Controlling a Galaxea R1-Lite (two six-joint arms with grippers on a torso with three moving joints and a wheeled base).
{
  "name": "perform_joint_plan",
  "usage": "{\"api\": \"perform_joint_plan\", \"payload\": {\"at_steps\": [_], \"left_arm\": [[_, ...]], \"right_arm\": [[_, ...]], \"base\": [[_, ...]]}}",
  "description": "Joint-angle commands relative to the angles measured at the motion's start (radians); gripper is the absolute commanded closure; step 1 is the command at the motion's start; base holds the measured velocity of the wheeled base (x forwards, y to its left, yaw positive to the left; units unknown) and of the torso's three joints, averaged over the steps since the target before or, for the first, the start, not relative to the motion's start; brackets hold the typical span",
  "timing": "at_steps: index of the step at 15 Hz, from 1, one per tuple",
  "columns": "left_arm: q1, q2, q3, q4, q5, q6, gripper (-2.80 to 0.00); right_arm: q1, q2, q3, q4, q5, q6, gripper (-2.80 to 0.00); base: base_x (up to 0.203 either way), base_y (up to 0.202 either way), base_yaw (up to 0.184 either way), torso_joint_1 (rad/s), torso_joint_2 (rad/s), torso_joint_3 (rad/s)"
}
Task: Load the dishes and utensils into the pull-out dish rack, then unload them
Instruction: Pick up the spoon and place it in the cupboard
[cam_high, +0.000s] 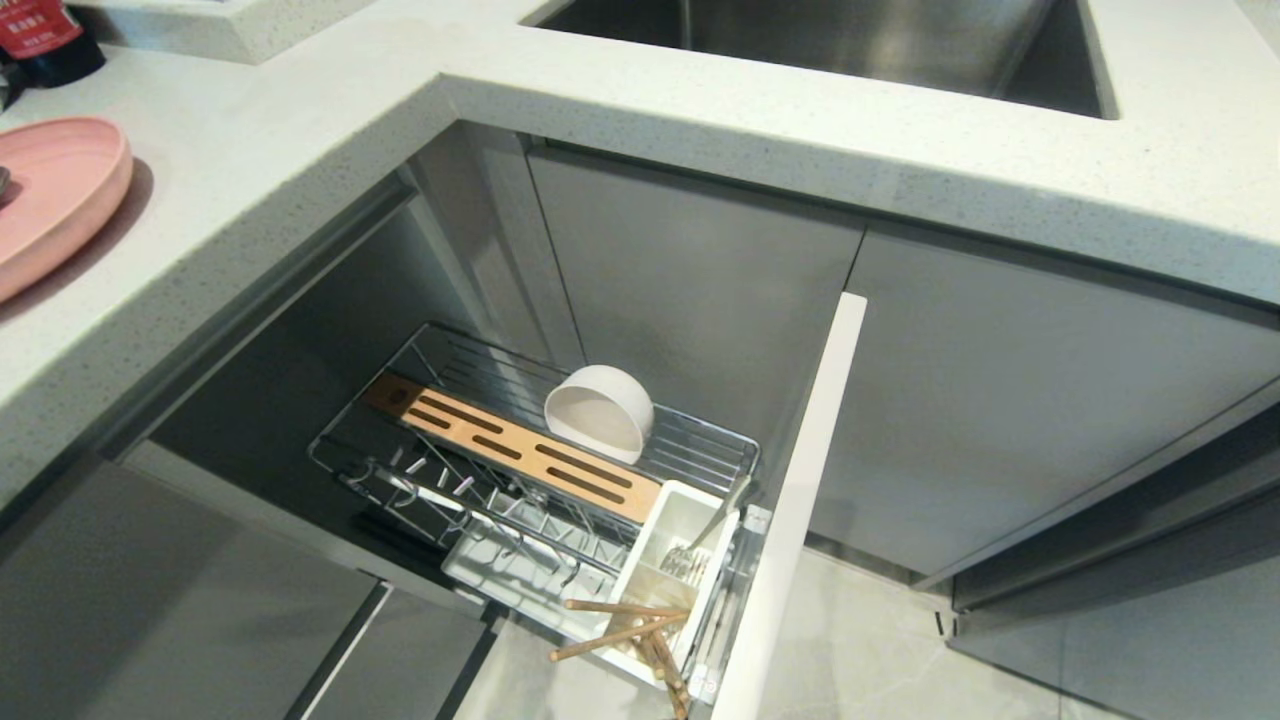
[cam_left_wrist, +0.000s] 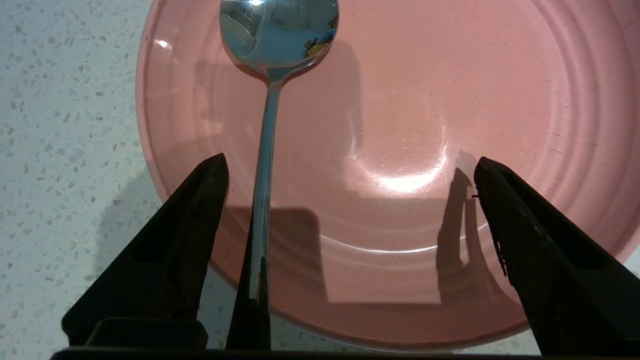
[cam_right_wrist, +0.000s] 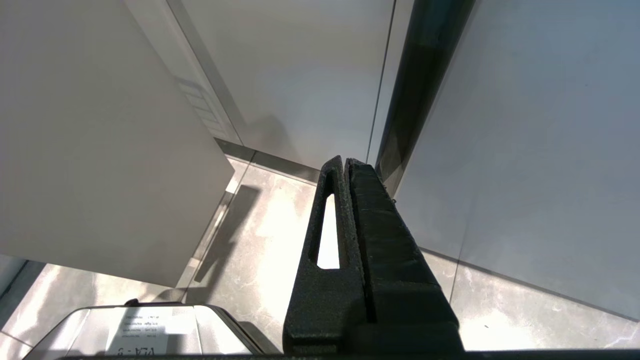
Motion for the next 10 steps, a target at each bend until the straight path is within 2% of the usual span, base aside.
{"api": "perform_joint_plan", "payload": {"at_steps": [1, 7, 10], "left_arm": [[-0.004, -0.008, 0.004, 0.003, -0.004, 0.003, -2.8], [-0.009, -0.013, 0.009, 0.002, -0.002, 0.003, -2.8], [-0.009, -0.012, 0.013, 0.001, -0.001, 0.005, -2.8]], "right_arm": [[0.0, 0.001, 0.0, 0.0, 0.001, 0.0, 0.0], [0.0, 0.001, 0.0, 0.0, 0.017, 0.0, 0.0], [0.0, 0.001, 0.0, 0.0, -0.001, 0.0, 0.0]], "base": [[0.0, 0.0, 0.0, 0.0, 0.0, 0.0], [0.0, 0.0, 0.0, 0.0, 0.0, 0.0], [0.0, 0.0, 0.0, 0.0, 0.0, 0.0]]}}
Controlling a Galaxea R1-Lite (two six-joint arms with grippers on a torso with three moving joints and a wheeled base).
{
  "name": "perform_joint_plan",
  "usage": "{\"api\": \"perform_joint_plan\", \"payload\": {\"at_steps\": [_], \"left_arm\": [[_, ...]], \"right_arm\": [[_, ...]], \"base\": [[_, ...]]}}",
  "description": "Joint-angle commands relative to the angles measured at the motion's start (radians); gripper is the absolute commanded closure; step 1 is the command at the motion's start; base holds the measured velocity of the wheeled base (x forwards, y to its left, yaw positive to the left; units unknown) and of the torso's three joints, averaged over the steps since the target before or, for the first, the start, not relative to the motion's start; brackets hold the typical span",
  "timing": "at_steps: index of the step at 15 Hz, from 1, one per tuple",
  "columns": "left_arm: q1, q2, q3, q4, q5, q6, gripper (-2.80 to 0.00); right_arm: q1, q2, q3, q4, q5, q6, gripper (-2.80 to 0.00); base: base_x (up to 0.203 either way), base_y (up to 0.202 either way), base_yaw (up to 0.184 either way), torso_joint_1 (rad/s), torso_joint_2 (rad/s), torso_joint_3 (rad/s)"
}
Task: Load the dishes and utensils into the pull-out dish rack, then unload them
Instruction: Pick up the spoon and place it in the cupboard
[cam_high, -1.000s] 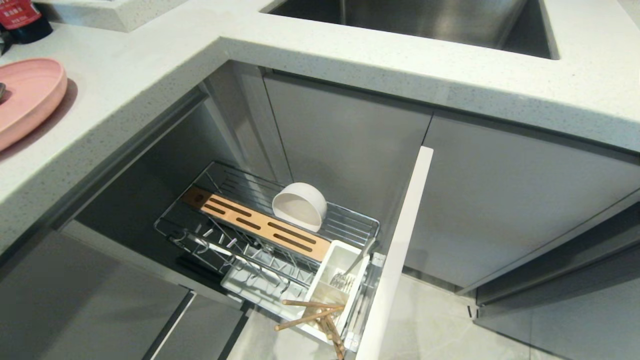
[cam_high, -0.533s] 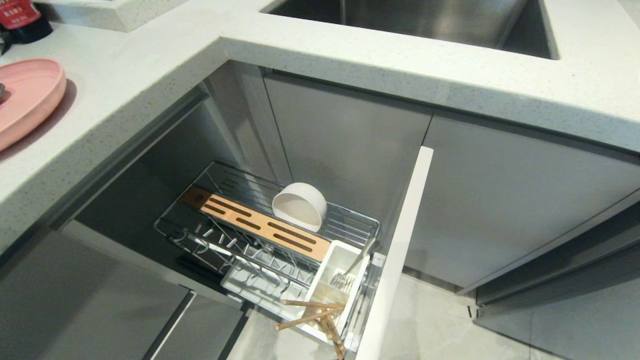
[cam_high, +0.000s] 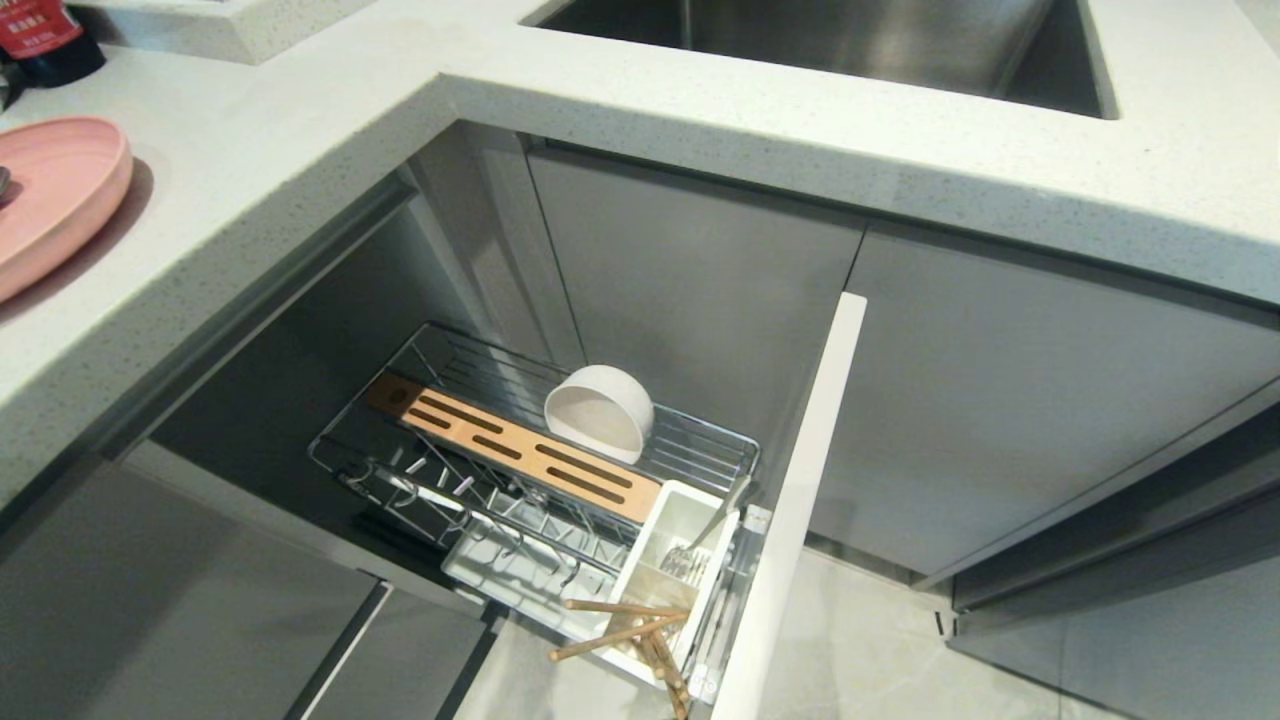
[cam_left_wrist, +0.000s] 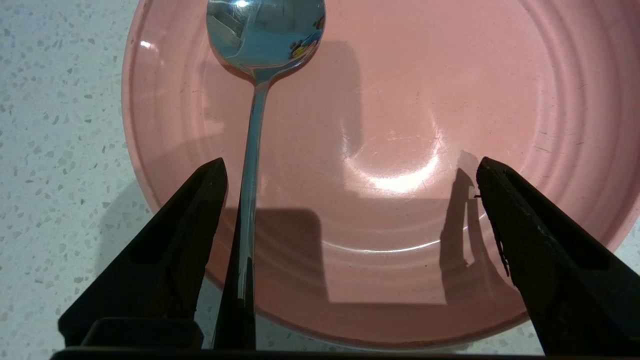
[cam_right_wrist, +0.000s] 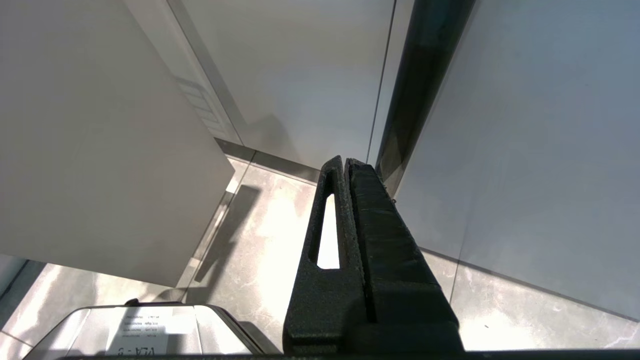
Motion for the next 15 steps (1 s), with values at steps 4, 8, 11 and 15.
{"api": "perform_joint_plan", "payload": {"at_steps": [4, 8, 11, 15], "left_arm": [[0.0, 0.007, 0.0, 0.002, 0.051, 0.006, -2.8], [0.0, 0.008, -0.004, 0.002, 0.05, 0.006, 0.0], [0.0, 0.007, -0.002, 0.002, 0.051, 0.006, 0.0], [0.002, 0.007, -0.002, 0.002, 0.052, 0.006, 0.0]], "right_arm": [[0.0, 0.001, 0.0, 0.0, 0.0, 0.0, 0.0], [0.0, 0.001, 0.0, 0.0, -0.001, 0.0, 0.0], [0.0, 0.001, 0.0, 0.0, -0.001, 0.0, 0.0], [0.0, 0.001, 0.0, 0.0, -0.001, 0.0, 0.0]], "base": [[0.0, 0.0, 0.0, 0.0, 0.0, 0.0], [0.0, 0.0, 0.0, 0.0, 0.0, 0.0], [0.0, 0.0, 0.0, 0.0, 0.0, 0.0], [0.0, 0.0, 0.0, 0.0, 0.0, 0.0]]}}
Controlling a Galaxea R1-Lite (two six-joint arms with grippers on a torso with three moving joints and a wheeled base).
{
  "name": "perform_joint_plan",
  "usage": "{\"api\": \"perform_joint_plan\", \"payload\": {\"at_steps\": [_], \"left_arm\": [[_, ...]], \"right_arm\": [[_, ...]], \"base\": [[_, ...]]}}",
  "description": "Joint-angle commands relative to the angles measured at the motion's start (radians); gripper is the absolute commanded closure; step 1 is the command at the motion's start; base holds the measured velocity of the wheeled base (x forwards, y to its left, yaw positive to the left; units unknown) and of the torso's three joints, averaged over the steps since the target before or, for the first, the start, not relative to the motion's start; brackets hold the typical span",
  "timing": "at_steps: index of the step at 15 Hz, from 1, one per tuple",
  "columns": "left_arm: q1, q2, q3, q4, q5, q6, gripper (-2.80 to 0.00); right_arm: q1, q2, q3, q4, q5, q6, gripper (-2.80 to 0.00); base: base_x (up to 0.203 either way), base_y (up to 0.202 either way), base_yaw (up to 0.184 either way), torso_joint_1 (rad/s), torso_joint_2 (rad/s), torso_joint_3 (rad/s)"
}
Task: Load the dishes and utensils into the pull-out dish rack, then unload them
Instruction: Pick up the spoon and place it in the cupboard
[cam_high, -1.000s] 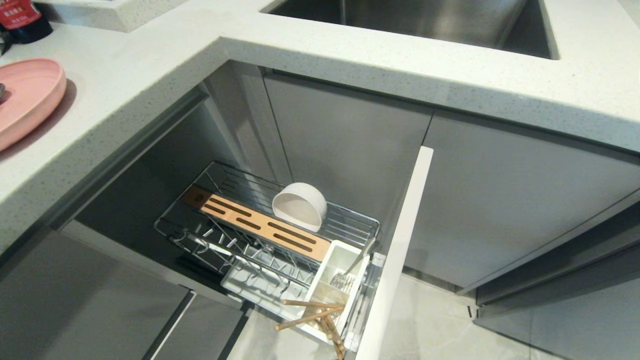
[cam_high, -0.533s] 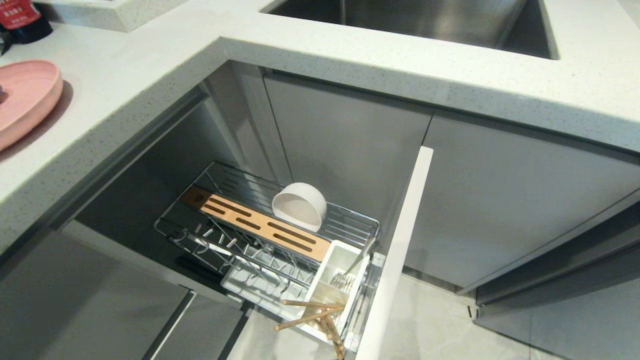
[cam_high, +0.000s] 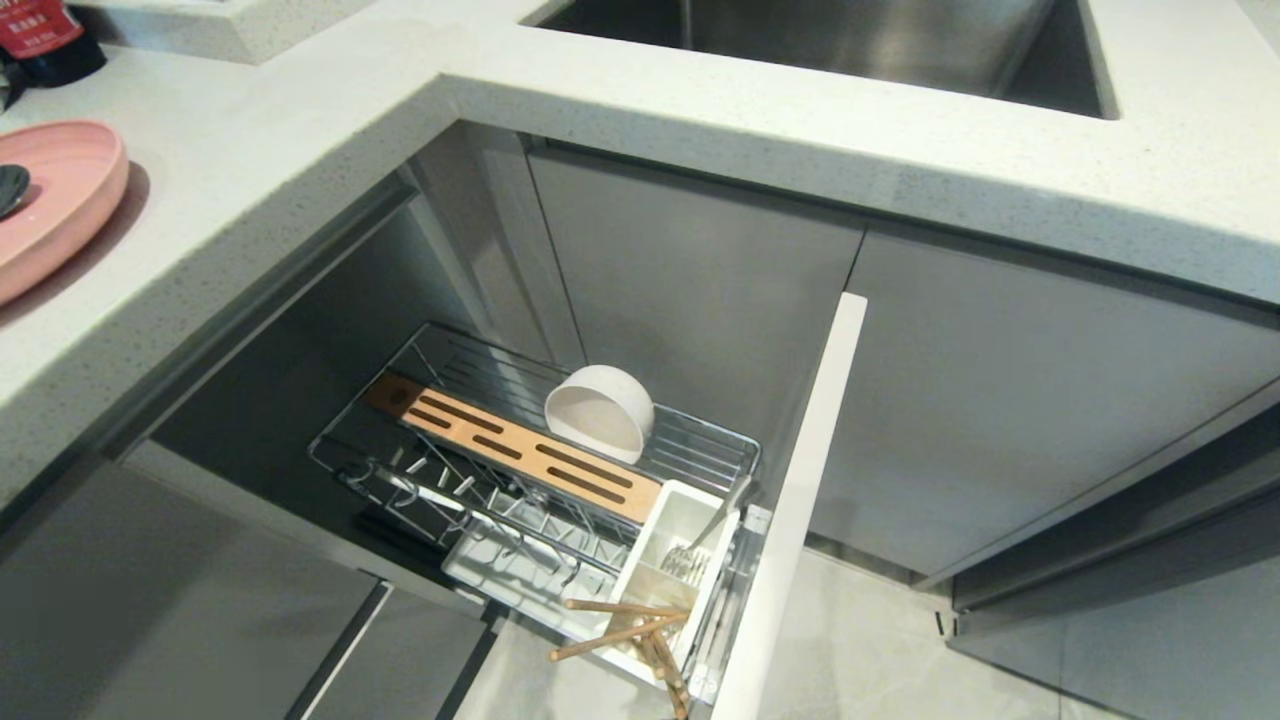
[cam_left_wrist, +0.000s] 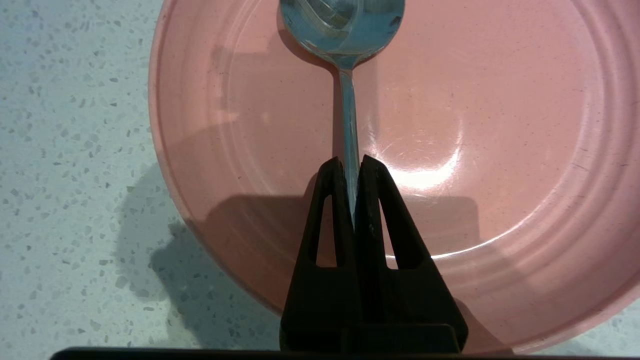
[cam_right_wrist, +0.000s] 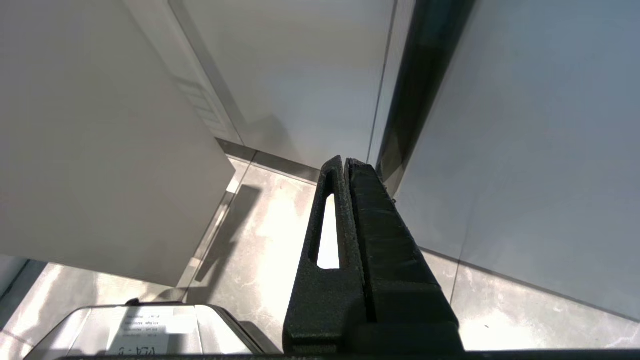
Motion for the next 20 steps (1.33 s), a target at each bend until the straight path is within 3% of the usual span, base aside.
{"api": "perform_joint_plan", "payload": {"at_steps": [1, 5, 8, 10, 11, 15, 17, 20], "left_arm": [[0.0, 0.0, 0.0, 0.005, -0.005, 0.003, 0.0], [-0.002, -0.005, -0.026, 0.008, -0.015, -0.024, 0.0], [-0.024, -0.021, -0.087, 0.008, -0.021, -0.213, 0.0], [-0.049, -0.03, -0.156, 0.008, -0.022, -0.392, 0.0], [-0.074, -0.036, -0.194, 0.008, -0.022, -0.494, 0.0], [-0.21, -0.054, -0.296, 0.008, -0.022, -0.797, 0.0], [-0.29, -0.07, -0.304, 0.009, -0.02, -0.859, 0.0], [-0.401, -0.092, -0.294, 0.021, -0.018, -0.884, 0.0]], "right_arm": [[0.0, 0.001, 0.0, -0.001, 0.0, 0.0, 0.0], [0.0, 0.001, 0.0, -0.001, 0.0, 0.0, 0.0], [0.0, 0.001, 0.0, -0.001, 0.001, 0.0, 0.0], [0.0, 0.001, 0.0, -0.001, 0.0, 0.0, 0.0], [0.0, 0.001, 0.0, -0.001, 0.001, 0.0, 0.0], [0.0, 0.001, 0.0, -0.001, 0.0, 0.0, 0.0], [0.0, 0.001, 0.0, -0.001, 0.0, 0.0, 0.0], [0.0, 0.001, 0.0, -0.001, 0.0, 0.0, 0.0]], "base": [[0.0, 0.0, 0.0, 0.0, 0.0, 0.0], [0.0, 0.0, 0.0, 0.0, 0.0, 0.0], [0.0, 0.0, 0.0, 0.0, 0.0, 0.0], [0.0, 0.0, 0.0, 0.0, 0.0, 0.0], [0.0, 0.0, 0.0, 0.0, 0.0, 0.0], [0.0, 0.0, 0.0, 0.0, 0.0, 0.0], [0.0, 0.0, 0.0, 0.0, 0.0, 0.0], [0.0, 0.0, 0.0, 0.0, 0.0, 0.0]]}}
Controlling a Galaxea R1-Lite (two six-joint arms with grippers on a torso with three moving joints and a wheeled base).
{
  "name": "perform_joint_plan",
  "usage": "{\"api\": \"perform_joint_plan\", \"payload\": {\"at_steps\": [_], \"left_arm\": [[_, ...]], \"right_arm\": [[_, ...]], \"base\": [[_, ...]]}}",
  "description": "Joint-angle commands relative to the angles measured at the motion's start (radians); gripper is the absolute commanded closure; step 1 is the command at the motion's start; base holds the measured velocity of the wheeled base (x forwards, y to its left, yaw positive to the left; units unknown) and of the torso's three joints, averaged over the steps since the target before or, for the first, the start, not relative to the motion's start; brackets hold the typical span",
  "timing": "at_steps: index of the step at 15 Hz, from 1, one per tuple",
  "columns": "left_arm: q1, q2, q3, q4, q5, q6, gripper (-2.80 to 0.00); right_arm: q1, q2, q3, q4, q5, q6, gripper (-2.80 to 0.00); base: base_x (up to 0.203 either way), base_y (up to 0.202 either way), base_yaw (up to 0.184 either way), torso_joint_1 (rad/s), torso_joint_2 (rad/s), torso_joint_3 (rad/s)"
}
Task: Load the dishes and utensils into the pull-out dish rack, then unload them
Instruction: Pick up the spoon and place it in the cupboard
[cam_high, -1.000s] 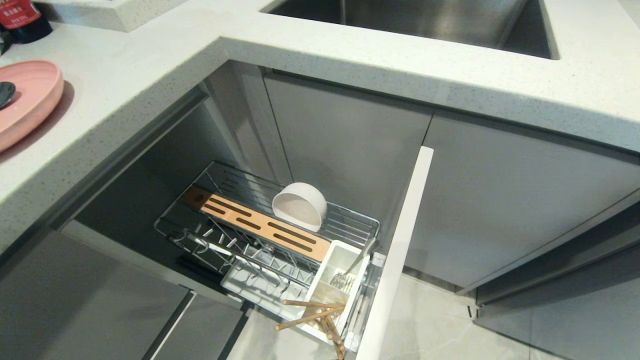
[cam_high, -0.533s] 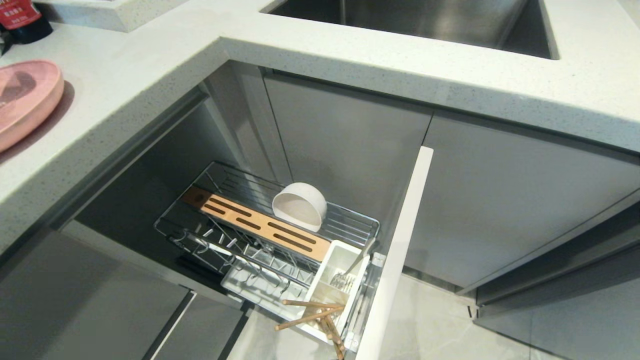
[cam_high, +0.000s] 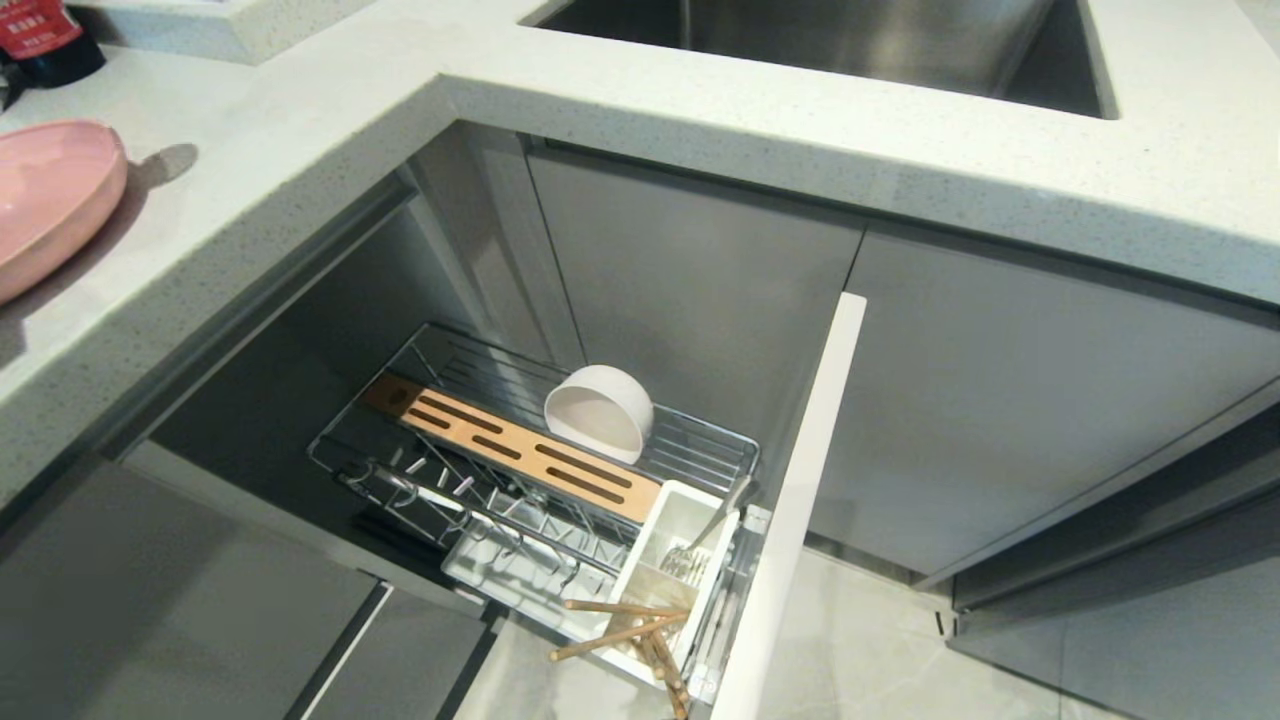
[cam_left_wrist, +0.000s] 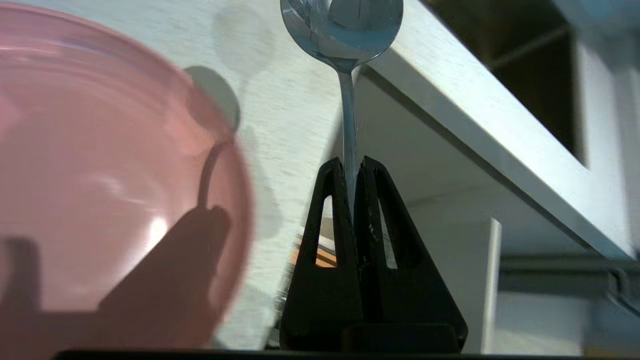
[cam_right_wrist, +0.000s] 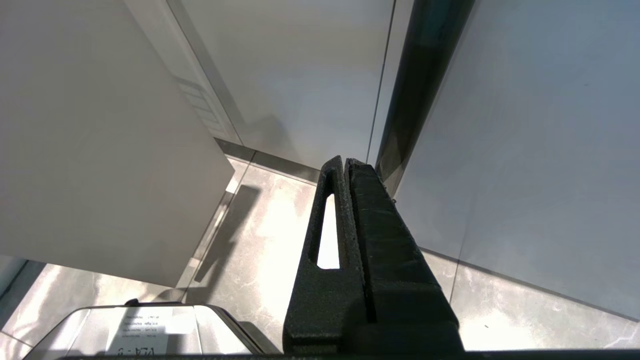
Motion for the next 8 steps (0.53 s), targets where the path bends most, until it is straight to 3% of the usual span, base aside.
{"api": "perform_joint_plan", "payload": {"at_steps": [1, 5, 8], "left_arm": [[-0.086, -0.017, 0.007, 0.02, -0.003, -0.003, 0.0], [-0.362, -0.032, 0.014, 0.119, 0.024, -0.005, 0.0], [-0.646, -0.034, 0.054, 0.154, 0.155, -0.033, 0.0]], "right_arm": [[0.0, 0.001, 0.0, 0.0, 0.001, 0.0, 0.0], [0.0, 0.001, 0.0, 0.0, 0.001, 0.0, 0.0], [0.0, 0.001, 0.0, 0.0, 0.001, 0.0, 0.0]], "base": [[0.0, 0.0, 0.0, 0.0, 0.0, 0.0], [0.0, 0.0, 0.0, 0.0, 0.0, 0.0], [0.0, 0.0, 0.0, 0.0, 0.0, 0.0]]}}
